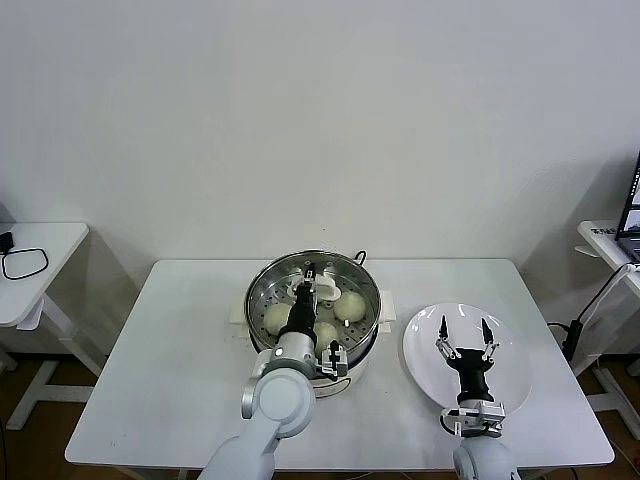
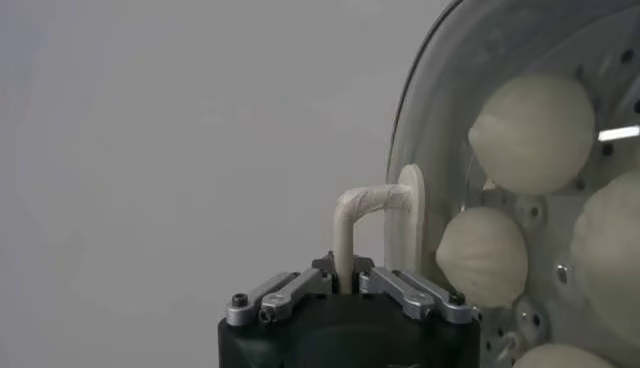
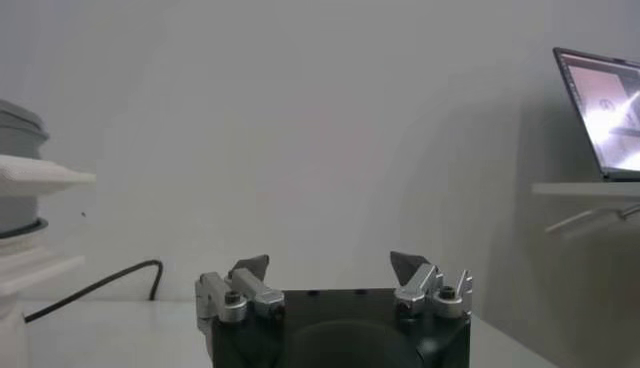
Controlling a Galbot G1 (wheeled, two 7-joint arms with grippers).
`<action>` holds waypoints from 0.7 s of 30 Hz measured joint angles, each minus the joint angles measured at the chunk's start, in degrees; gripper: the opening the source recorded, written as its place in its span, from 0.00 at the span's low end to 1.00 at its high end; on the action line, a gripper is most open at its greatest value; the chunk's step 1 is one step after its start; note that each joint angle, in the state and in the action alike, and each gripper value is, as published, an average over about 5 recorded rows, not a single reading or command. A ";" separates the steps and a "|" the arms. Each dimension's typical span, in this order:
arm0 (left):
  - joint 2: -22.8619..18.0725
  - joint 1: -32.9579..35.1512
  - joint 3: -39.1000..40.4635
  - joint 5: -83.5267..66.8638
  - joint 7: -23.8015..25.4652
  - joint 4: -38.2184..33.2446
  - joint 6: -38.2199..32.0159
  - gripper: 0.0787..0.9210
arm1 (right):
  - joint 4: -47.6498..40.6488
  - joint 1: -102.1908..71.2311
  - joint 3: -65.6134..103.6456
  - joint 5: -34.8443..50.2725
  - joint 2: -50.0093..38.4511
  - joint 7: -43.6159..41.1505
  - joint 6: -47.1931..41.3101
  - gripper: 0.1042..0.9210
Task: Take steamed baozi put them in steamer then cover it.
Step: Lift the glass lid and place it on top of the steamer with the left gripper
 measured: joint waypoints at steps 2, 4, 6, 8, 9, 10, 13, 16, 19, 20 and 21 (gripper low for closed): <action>-0.09 0.00 0.00 0.29 0.02 0.21 -0.08 0.14 | 0.00 -0.02 0.04 0.01 -0.01 0.00 0.02 0.88; -0.17 -0.01 -0.01 0.52 0.02 0.36 -0.17 0.14 | 0.01 -0.03 0.09 0.02 -0.04 0.00 0.04 0.88; -0.26 0.02 -0.07 0.70 0.01 0.47 -0.29 0.14 | 0.01 -0.05 0.12 0.03 -0.08 0.00 0.06 0.88; -0.37 0.09 -0.18 0.85 -0.01 0.54 -0.47 0.14 | 0.02 -0.07 0.16 0.04 -0.10 0.00 0.09 0.88; -0.43 0.14 -0.25 0.91 -0.03 0.54 -0.58 0.14 | 0.02 -0.07 0.17 0.05 -0.11 0.00 0.10 0.88; -0.47 0.21 -0.31 0.96 -0.05 0.53 -0.69 0.14 | 0.02 -0.08 0.18 0.05 -0.11 0.00 0.11 0.88; -0.54 0.41 -0.48 1.07 -0.12 0.42 -1.03 0.17 | 0.02 -0.08 0.19 0.05 -0.12 0.00 0.12 0.88; -0.50 0.65 -0.58 1.10 -0.19 0.15 -1.26 0.27 | 0.02 -0.09 0.18 0.04 -0.12 0.00 0.13 0.88; -0.26 1.06 -0.68 1.01 -0.29 -0.44 -1.37 0.37 | 0.03 -0.12 0.17 0.03 -0.14 0.00 0.13 0.88; -0.14 1.23 -0.71 0.93 -0.34 -0.72 -1.39 0.40 | 0.04 -0.13 0.17 0.03 -0.15 0.00 0.13 0.88; -0.01 1.42 -0.74 0.82 -0.41 -1.03 -1.41 0.43 | 0.06 -0.14 0.17 0.02 -0.16 0.00 0.13 0.88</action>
